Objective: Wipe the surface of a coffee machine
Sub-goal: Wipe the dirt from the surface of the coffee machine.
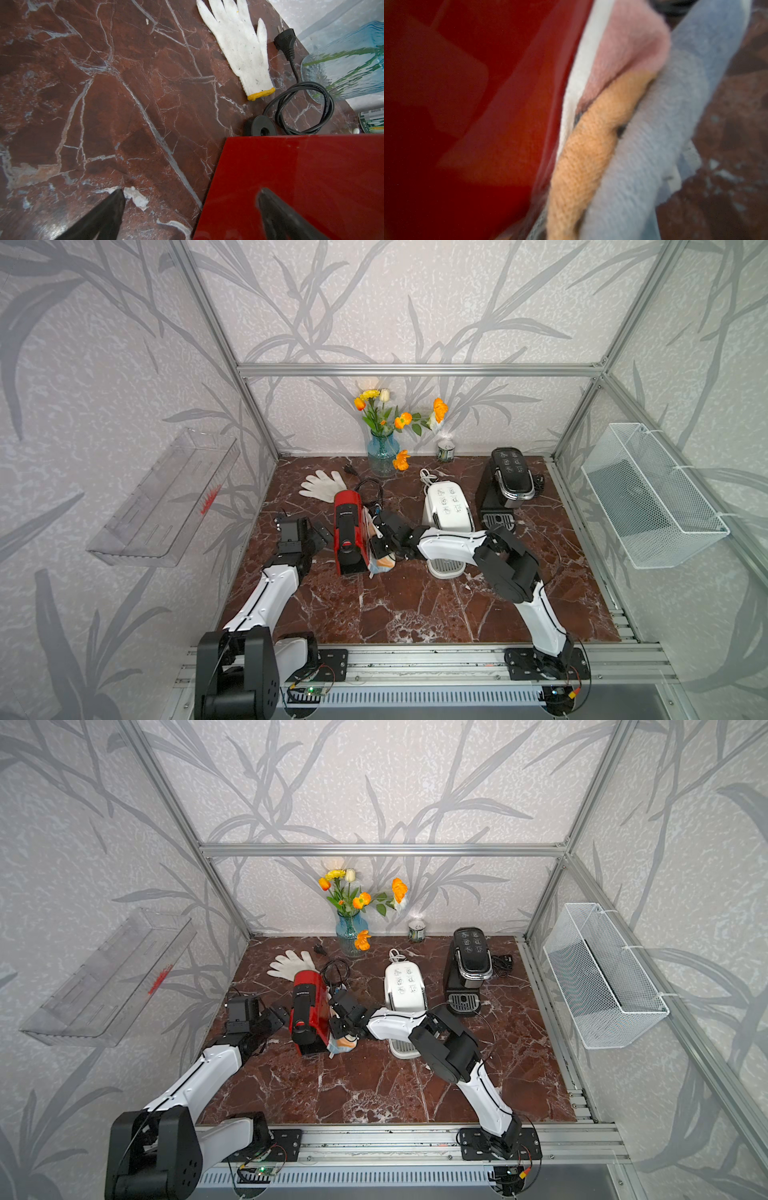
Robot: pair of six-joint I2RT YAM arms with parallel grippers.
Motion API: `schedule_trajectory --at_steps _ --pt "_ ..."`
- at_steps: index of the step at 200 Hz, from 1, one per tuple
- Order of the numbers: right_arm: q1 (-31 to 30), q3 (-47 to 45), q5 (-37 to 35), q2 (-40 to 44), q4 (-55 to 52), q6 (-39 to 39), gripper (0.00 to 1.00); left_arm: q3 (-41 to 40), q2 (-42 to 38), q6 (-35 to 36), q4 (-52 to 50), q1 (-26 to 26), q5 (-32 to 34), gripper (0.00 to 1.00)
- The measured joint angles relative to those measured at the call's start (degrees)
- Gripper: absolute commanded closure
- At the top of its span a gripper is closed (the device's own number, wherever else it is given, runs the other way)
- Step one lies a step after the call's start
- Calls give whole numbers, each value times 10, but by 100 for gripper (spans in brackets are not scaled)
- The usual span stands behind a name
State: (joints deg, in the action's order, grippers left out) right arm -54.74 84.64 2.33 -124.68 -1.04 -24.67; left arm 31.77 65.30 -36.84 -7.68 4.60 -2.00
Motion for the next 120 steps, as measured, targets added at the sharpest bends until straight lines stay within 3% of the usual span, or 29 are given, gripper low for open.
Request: schedule_trajectory --at_steps 66,120 --pt "-16 -37 19 115 4 -3 96 -12 -36 0 -14 -5 26 1" --pt "-1 49 12 112 -34 18 95 -12 -39 -1 -16 -5 27 0"
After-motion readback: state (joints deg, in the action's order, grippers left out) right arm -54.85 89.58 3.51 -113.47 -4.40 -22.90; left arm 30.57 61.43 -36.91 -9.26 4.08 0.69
